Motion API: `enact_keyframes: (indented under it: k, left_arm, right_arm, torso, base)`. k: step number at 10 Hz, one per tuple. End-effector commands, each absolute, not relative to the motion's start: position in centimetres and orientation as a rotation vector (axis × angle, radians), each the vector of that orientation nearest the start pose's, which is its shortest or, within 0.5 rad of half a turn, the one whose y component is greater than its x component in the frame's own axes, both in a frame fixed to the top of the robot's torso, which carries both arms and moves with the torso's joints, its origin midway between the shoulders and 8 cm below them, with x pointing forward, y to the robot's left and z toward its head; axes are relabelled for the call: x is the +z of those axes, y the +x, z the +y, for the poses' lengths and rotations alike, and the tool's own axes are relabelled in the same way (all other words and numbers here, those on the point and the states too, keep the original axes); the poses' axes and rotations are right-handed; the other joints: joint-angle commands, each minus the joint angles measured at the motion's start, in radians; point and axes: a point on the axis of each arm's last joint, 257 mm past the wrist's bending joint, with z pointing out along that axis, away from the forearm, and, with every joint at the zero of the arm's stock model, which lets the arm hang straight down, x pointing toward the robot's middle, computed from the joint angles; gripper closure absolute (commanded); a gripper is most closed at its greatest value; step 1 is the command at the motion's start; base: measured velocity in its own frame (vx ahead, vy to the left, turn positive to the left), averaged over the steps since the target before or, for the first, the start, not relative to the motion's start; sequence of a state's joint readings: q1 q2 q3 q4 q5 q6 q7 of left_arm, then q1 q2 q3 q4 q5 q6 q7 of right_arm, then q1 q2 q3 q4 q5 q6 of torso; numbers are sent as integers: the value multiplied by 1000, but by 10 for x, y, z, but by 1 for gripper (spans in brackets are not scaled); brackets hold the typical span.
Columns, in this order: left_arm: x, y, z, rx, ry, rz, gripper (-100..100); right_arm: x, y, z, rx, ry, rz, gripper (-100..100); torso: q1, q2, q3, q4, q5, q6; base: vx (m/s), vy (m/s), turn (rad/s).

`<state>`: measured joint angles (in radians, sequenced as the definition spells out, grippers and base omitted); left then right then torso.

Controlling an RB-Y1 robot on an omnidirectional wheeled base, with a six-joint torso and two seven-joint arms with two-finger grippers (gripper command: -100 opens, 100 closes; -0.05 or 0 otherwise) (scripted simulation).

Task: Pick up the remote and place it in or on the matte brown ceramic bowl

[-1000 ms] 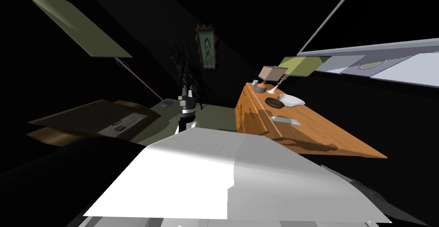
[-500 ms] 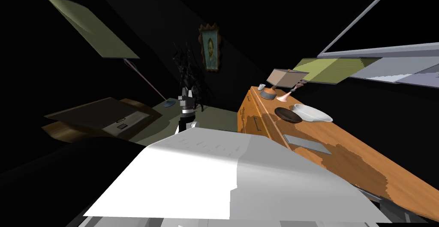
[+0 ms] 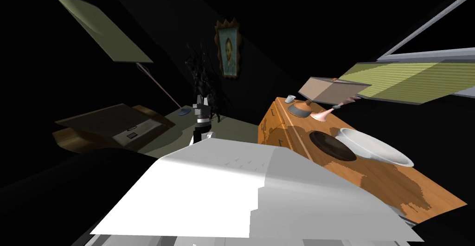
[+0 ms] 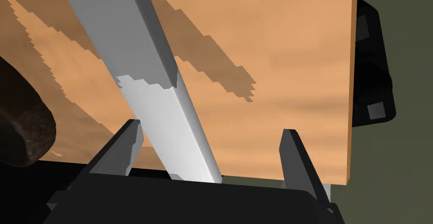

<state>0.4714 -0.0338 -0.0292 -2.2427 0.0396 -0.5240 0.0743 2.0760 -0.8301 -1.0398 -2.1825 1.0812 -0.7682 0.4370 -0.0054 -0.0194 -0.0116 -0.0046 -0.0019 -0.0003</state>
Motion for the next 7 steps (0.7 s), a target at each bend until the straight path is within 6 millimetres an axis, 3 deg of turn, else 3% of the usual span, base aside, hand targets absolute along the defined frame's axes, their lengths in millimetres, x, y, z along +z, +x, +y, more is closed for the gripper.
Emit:
enact_keyframes:
  k: [1,4,5,6,7]
  left_arm:
    - [22,350,275,-1437,-727,527,0]
    - [22,350,275,-1438,-727,526,0]
    - [22,350,275,-1438,-727,526,0]
    - [22,350,275,-1438,-727,526,0]
    - [22,350,275,-1438,-727,526,0]
  right_arm:
    - [-173,-59,-521,-162,-1609,2604,-100]
    - [-182,-82,-510,-25,-1708,2623,-100]
    - [-180,-77,-512,-57,-1689,2619,-100]
    - [-181,-78,-512,-51,-1693,2620,0]
    - [-189,-81,-514,-52,-1687,2621,-100]
  torso:
    - [0,0,0,0,0,0]
    - [6,10,6,2,2,1]
    - [5,12,7,3,1,1]
    - [7,16,9,4,2,1]
    - [9,18,11,5,2,1]
  base:
    - [229,-57,104]
    - [114,-55,32]
    - [33,-37,11]
    - [8,-7,2]
    - [8,3,19]
